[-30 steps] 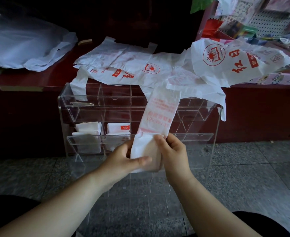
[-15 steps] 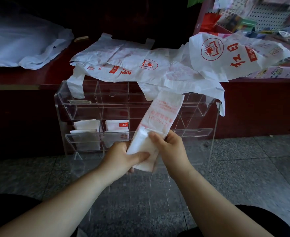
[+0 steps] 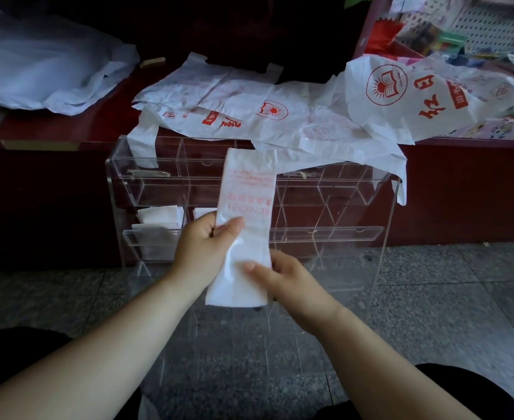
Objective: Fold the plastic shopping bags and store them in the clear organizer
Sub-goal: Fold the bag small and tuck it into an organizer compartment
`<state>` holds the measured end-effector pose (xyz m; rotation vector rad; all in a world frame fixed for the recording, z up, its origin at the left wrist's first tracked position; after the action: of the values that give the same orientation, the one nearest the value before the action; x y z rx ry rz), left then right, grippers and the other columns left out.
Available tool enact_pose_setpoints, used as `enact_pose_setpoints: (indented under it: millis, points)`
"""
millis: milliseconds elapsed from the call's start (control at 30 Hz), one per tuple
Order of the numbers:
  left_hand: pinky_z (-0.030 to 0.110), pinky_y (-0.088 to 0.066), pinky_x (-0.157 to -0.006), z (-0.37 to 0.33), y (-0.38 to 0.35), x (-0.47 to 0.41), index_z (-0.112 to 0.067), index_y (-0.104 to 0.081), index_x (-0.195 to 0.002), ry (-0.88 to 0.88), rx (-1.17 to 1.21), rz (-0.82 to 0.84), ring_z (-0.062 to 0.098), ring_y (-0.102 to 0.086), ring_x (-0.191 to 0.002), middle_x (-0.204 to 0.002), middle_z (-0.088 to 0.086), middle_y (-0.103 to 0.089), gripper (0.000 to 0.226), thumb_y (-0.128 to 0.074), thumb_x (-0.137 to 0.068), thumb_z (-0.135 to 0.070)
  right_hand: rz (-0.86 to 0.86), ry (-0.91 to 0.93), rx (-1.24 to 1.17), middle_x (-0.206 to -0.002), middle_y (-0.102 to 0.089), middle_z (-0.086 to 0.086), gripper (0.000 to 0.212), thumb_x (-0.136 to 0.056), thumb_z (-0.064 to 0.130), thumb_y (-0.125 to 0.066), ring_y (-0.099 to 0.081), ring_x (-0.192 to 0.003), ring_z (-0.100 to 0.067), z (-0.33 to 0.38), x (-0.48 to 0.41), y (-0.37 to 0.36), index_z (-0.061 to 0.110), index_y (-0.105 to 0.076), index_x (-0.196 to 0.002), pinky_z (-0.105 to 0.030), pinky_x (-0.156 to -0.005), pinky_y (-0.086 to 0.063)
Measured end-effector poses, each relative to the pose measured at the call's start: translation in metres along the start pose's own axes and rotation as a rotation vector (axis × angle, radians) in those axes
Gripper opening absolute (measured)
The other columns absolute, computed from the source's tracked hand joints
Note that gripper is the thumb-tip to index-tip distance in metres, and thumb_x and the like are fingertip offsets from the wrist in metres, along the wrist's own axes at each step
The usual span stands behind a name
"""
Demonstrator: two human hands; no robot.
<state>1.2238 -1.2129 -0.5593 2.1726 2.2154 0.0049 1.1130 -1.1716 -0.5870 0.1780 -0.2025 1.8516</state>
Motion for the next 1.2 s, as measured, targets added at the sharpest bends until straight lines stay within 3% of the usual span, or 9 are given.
enact_pose_setpoints:
  millis: [100, 267, 333, 433, 600, 800, 967, 1067, 1200]
  points:
    - [0.015, -0.048, -0.058, -0.004, 0.013, -0.004, -0.023, -0.058, -0.069, -0.038, -0.021, -0.108, 0.006, -0.059, -0.064, -0.068, -0.011, -0.062, 0.019, -0.059, -0.086, -0.016, 0.138, -0.051, 0.058, -0.060, -0.065, 0.004, 0.020, -0.095, 0.014, -0.046, -0.060, -0.053, -0.008, -0.008, 0.005, -0.014, 0.008, -0.056, -0.078, -0.018, -0.049, -0.046]
    - [0.012, -0.050, -0.056, -0.003, 0.026, -0.007, -0.024, -0.059, -0.073, 0.011, 0.031, -0.151, 0.008, -0.060, -0.071, -0.077, -0.009, -0.062, 0.016, -0.057, -0.088, -0.018, 0.283, -0.130, 0.217, -0.065, -0.067, 0.007, 0.011, -0.092, 0.007, -0.051, -0.063, -0.062, -0.006, -0.010, 0.012, -0.006, 0.014, -0.059, -0.089, -0.020, -0.061, -0.052]
    - [0.012, -0.050, -0.055, -0.004, 0.028, -0.008, -0.022, -0.060, -0.075, 0.044, 0.078, -0.132, 0.007, -0.061, -0.069, -0.078, -0.008, -0.063, 0.013, -0.057, -0.088, -0.019, 0.014, 0.072, 0.606, -0.075, -0.067, 0.004, 0.013, -0.086, 0.005, -0.056, -0.061, -0.072, -0.009, -0.005, 0.006, 0.014, 0.011, -0.061, -0.097, -0.028, -0.072, -0.053]
    - [0.011, -0.050, -0.049, -0.002, 0.023, -0.006, -0.021, -0.061, -0.074, 0.096, 0.108, -0.056, 0.000, -0.063, -0.054, -0.066, -0.012, -0.066, 0.014, -0.057, -0.087, -0.017, -0.451, 0.670, 0.978, -0.100, -0.059, -0.003, 0.029, -0.079, 0.014, -0.052, -0.050, -0.093, -0.011, 0.025, 0.012, 0.023, 0.012, -0.052, -0.108, -0.023, -0.085, -0.043]
    - [0.017, -0.054, -0.055, 0.005, 0.009, 0.003, -0.020, -0.064, -0.077, 0.177, 0.130, 0.060, 0.005, -0.066, -0.056, -0.063, -0.007, -0.069, 0.011, -0.058, -0.086, -0.015, -0.486, 1.028, 1.032, -0.126, -0.056, -0.002, 0.034, -0.085, 0.018, -0.055, -0.045, -0.115, -0.021, 0.028, 0.015, 0.008, 0.015, -0.048, -0.118, -0.028, -0.099, -0.036]
    - [0.018, -0.053, -0.057, 0.011, 0.000, 0.005, -0.020, -0.063, -0.075, 0.247, 0.144, 0.110, 0.004, -0.065, -0.056, -0.058, -0.009, -0.069, 0.015, -0.057, -0.087, -0.015, -0.541, 1.075, 0.920, -0.102, -0.070, -0.004, 0.029, -0.092, 0.030, -0.047, -0.052, -0.104, -0.021, 0.030, 0.018, 0.016, 0.011, -0.069, -0.096, -0.033, -0.083, -0.044]
    - [0.013, -0.050, -0.058, 0.012, -0.004, 0.000, -0.019, -0.062, -0.084, 0.353, 0.277, 0.188, 0.004, -0.067, -0.063, -0.075, -0.003, -0.072, 0.019, -0.045, -0.092, -0.013, -0.456, 1.086, 0.888, -0.097, -0.071, 0.000, 0.016, -0.082, 0.026, -0.061, -0.052, -0.102, -0.018, 0.029, 0.019, 0.009, 0.018, -0.063, -0.095, -0.027, -0.084, -0.042]
    - [0.022, -0.053, -0.052, 0.009, -0.006, 0.004, -0.013, -0.062, -0.090, 0.407, 0.400, 0.250, 0.015, -0.069, -0.062, -0.074, 0.003, -0.073, 0.021, -0.042, -0.093, -0.015, -0.464, 1.012, 0.874, -0.095, -0.066, 0.012, 0.020, -0.075, 0.028, -0.063, -0.050, -0.096, -0.011, 0.028, 0.017, 0.009, 0.024, -0.059, -0.095, -0.021, -0.080, -0.036]
    - [0.019, -0.052, -0.047, 0.007, -0.004, 0.004, -0.010, -0.062, -0.088, 0.398, 0.516, 0.190, 0.011, -0.068, -0.060, -0.066, 0.000, -0.071, 0.019, -0.043, -0.092, -0.008, -0.473, 0.766, 0.653, -0.082, -0.050, 0.032, 0.020, -0.082, 0.040, -0.054, -0.049, -0.083, -0.003, 0.023, 0.014, 0.013, 0.026, -0.065, -0.091, -0.031, -0.069, -0.042]
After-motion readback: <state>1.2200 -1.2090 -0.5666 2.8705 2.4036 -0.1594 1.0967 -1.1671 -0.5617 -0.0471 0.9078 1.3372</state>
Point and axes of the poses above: each hand's wrist, its own x-axis away from the middle knuckle, its own y-axis out of the back of the hand, z = x × y, the point moved 6 cm from there along -x, towards the middle knuckle
